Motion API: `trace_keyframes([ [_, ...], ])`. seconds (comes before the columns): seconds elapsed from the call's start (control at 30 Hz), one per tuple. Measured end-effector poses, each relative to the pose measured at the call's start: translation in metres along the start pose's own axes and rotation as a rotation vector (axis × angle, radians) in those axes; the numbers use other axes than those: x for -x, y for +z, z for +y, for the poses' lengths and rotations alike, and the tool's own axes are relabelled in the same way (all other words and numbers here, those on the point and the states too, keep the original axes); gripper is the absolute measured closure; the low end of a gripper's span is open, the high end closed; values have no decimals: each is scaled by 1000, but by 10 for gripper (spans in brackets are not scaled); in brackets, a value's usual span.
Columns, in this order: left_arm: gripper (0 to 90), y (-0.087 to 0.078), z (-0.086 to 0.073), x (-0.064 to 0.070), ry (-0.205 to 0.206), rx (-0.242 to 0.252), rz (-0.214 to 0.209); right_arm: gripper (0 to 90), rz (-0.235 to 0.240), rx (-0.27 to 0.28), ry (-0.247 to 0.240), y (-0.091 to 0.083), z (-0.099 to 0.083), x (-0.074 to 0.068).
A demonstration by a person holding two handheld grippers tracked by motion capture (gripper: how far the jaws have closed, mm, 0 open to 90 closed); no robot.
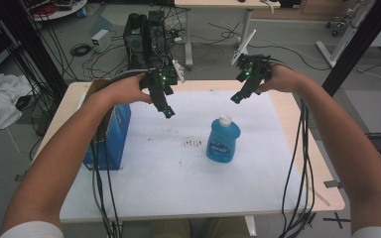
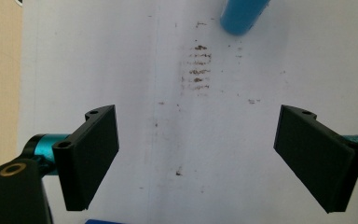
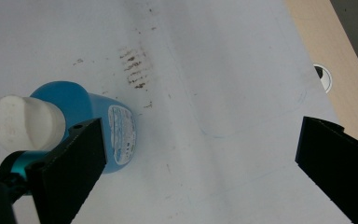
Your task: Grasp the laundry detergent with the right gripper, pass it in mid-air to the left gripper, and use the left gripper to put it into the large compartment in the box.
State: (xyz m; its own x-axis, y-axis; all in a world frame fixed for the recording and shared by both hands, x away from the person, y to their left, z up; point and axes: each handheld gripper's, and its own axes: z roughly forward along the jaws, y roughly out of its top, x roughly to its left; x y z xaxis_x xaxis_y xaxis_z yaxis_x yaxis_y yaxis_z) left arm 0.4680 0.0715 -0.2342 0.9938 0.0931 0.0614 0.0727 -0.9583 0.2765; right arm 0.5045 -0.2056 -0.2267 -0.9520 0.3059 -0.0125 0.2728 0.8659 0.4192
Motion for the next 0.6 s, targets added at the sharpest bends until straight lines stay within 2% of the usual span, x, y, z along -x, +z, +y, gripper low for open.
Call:
trace_keyframes([
  [0.23,139,-2,1,3,5,-4,6,10,-10,4,5,-8,-4,-5],
  [0.3,139,-3,1,4,7,-1,10,10,-9,10,-7,-9,-6,-6],
  [0.4,139,-2,0,6,9,-1,6,10,-11,20,7,-14,-10,-10],
  [0.43,139,-2,0,7,10,-8,5,10,-5,27,28,-16,-12,-12],
  [0.47,139,-1,0,7,10,-6,5,10,1,43,13,-16,-14,-12],
  [0.53,139,-1,0,8,11,-2,5,10,-3,37,34,-18,-19,-15],
  [0.6,139,-1,0,8,12,3,3,10,0,46,31,-20,-25,-18],
])
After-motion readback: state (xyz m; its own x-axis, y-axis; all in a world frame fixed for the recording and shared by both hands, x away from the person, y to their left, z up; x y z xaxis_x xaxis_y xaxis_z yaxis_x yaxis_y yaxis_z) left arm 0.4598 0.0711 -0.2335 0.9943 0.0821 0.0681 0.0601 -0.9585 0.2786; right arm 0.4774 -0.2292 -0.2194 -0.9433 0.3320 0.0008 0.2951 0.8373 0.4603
